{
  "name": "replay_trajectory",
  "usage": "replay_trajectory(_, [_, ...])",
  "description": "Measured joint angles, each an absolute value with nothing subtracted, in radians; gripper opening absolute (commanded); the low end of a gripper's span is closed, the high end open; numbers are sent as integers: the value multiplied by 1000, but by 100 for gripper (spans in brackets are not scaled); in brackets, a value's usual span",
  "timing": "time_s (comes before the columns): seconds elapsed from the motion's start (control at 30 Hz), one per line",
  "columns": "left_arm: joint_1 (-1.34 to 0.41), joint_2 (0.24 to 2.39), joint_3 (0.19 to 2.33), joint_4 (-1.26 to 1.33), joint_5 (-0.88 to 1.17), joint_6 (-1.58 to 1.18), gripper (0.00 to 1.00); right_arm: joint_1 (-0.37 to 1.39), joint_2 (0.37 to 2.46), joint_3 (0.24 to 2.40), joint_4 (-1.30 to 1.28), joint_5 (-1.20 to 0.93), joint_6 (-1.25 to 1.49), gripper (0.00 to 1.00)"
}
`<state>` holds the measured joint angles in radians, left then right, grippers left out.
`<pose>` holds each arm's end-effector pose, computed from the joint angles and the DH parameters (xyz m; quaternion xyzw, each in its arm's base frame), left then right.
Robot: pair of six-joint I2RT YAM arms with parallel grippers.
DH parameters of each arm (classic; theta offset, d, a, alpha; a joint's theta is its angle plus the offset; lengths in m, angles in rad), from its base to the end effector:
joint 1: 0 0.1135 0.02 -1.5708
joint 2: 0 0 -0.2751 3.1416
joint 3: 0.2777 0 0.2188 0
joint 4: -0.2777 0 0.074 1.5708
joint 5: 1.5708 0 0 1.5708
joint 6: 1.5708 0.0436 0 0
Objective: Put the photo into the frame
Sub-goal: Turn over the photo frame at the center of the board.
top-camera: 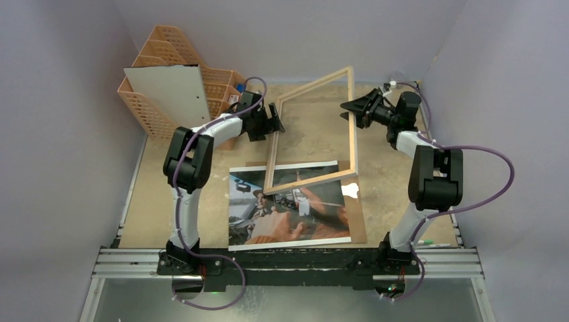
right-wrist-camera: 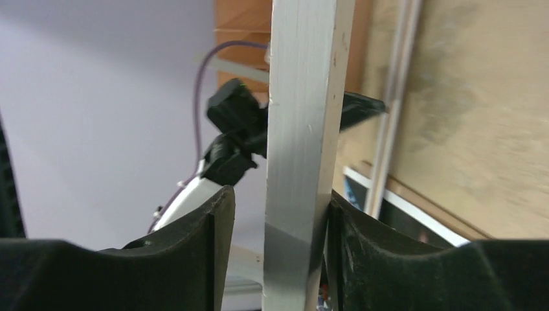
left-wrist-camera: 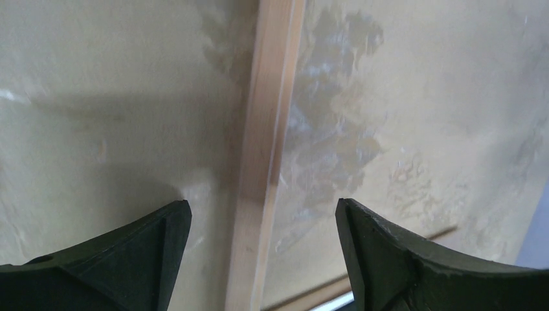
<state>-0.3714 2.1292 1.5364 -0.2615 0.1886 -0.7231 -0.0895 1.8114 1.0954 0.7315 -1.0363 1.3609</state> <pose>0.4168 -0.1711 0.1909 -0.1306 0.9237 -0.2569 0.2522 0.3817 0.0034 0.2893 0.1402 0.6902 0.6472 0.2918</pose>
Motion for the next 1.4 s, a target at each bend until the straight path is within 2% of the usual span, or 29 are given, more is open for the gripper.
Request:
replay_trajectory(0.1, [-371, 2163, 1596, -260, 175, -723, 85, -130, 1811, 1097, 583, -1024, 1236, 56])
replay_trajectory(0.37, [-371, 2201, 1651, -279, 128, -709, 85, -201, 1869, 1124, 412, -956, 1013, 61])
replay_trajectory(0.57, [-371, 2228, 1686, -279, 140, -692, 85, -222, 1966, 1232, 218, -825, 810, 68])
replay_trajectory(0.8, [-371, 2261, 1717, -243, 207, -687, 83, -223, 1974, 1296, 100, -635, 663, 75])
replay_trajectory(1.07, [-373, 2275, 1744, -257, 227, -669, 82, -216, 1940, 1319, -22, -222, 594, 75])
replay_trajectory(1.23, [-374, 2272, 1748, -280, 207, -655, 82, -168, 1845, 1328, -81, -65, 564, 74])
replay_trajectory(1.4, [-374, 2189, 1652, -332, 167, -632, 80, 25, 1760, 1348, -72, -64, 561, 58])
